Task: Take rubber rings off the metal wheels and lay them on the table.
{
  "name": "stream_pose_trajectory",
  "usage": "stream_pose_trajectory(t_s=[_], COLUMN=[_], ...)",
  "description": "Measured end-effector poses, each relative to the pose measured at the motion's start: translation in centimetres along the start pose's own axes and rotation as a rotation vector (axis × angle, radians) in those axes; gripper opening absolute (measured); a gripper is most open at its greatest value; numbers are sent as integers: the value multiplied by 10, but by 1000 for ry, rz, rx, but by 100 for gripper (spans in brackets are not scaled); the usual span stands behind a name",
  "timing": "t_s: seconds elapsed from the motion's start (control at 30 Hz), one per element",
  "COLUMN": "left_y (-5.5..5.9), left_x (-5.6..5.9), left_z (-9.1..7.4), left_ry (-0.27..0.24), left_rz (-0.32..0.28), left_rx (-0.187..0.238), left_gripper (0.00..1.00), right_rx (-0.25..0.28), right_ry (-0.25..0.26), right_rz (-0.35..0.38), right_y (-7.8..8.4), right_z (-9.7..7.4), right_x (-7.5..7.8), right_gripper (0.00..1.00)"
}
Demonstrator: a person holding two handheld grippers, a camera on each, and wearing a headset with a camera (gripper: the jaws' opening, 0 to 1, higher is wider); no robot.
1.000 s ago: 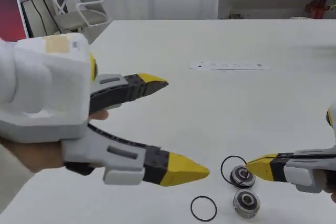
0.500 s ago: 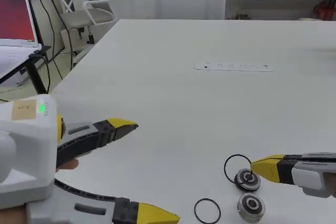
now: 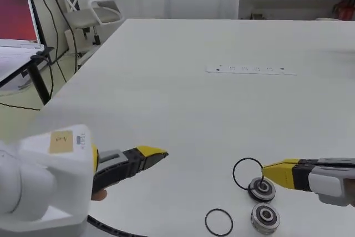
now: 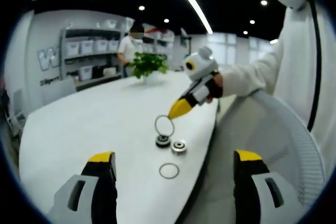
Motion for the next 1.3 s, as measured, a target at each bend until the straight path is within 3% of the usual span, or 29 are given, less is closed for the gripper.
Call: stream_pose_trajectory(t_s=[0.13, 0.3, 0.6, 0.93, 1.13, 1.3], left_y=[5, 5, 6, 9, 10, 11], left_x=[0, -1, -1, -1, -1, 0], left_z=[2, 1, 1, 2, 2, 2], left_ry=[0, 0, -7, -9, -9, -5], left_rz=[-9, -10, -11, -8, -11, -18], left_rx=[-26, -21, -27, -43, -50, -62], left_gripper=[95, 94, 93, 92, 91, 89], right_rx=[-3, -31, -134, -229, -270, -298], right_ry=[-6, -19, -19, -1, 44, 49], right_rz=[7, -2, -30, -29, -82, -113], right_y=[-1, 2, 17, 36, 41, 44], right_z=[5, 14, 32, 48, 56, 62], right_x=[-4, -11, -13, -2, 7, 9], right_gripper=[0, 0, 0, 0, 0, 0])
Point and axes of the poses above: the centre of the closed fingertips' face, and the gripper's own axes: z roughly forward along the fingers, x roughly to its right, y roughly out of its underside, the point moved 7 cm from there along -z, roughly backward along the fingers, and after that the axes turned 11 degrees about -x, right-handed, at the moved point
